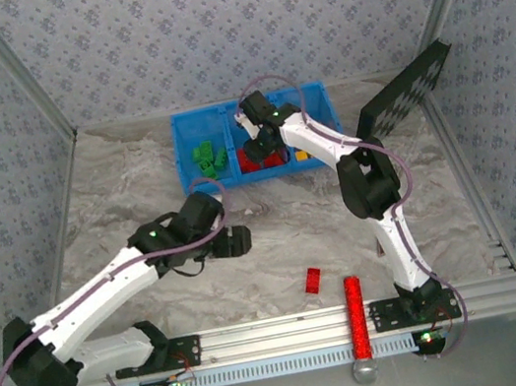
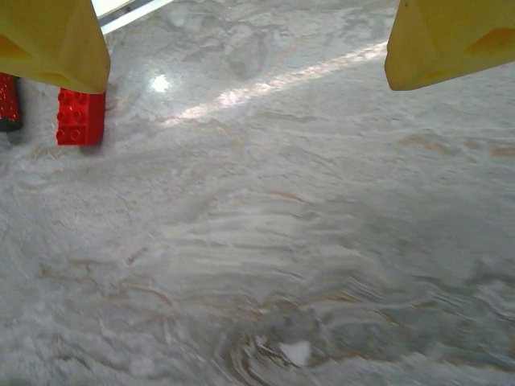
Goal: Sort the legos into containers by color
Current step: Place the lego in the container, then pick up the lego from the middle-left of the table.
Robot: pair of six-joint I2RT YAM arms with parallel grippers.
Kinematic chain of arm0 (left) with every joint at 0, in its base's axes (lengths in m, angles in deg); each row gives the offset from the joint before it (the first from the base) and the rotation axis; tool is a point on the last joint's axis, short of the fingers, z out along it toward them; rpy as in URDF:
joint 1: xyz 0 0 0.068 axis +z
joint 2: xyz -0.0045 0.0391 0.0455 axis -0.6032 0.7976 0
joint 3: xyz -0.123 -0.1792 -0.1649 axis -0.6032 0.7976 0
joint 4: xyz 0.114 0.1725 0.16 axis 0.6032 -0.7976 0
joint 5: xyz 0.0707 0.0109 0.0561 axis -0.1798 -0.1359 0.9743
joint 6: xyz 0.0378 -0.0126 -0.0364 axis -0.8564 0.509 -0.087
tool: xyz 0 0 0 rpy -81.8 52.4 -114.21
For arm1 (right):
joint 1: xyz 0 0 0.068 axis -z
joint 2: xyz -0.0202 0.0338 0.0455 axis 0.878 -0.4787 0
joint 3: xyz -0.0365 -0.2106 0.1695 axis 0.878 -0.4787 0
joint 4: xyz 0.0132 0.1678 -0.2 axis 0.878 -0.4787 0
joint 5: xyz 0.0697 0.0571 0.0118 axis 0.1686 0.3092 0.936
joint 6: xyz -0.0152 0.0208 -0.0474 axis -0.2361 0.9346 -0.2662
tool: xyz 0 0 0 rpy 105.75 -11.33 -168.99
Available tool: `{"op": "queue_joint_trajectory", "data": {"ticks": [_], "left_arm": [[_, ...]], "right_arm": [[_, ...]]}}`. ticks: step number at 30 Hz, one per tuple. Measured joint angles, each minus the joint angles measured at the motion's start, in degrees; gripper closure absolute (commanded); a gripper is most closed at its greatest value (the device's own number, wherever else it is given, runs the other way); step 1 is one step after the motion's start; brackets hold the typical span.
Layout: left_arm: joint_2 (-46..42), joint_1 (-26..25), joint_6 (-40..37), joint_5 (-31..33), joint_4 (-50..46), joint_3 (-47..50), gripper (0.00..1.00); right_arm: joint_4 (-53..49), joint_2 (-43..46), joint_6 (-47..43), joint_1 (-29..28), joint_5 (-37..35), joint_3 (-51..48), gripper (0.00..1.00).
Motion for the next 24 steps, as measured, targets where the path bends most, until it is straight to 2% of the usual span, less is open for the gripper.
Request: {"op": "queue_joint_trajectory", "data": {"ticks": [4,11,18,24], "left_arm": [[5.7,-6.3,2.7,0.9,1.0,-0.7,0.12],[16.3,-14.8,5.2,1.1,3.1,-6.7,0.13],[28.1,-20.7,5.0,0.9,4.2,-16.2,0.14],[34.7,-23.9,5.0,0.6,4.6,-19.4,0.18]], "right_arm": [[-0.6,0.3,-0.4,-0.3,-0.2,0.0,0.5],[-2.1,5.4,-0.7,-0.4,0.2,0.0,0.42],[-2.5,14.1,-0.6,-0.3,1.1,-0.7,0.37],[-1.7,24.1,-0.3,0.8,-1.2,-10.7,0.35]]}}
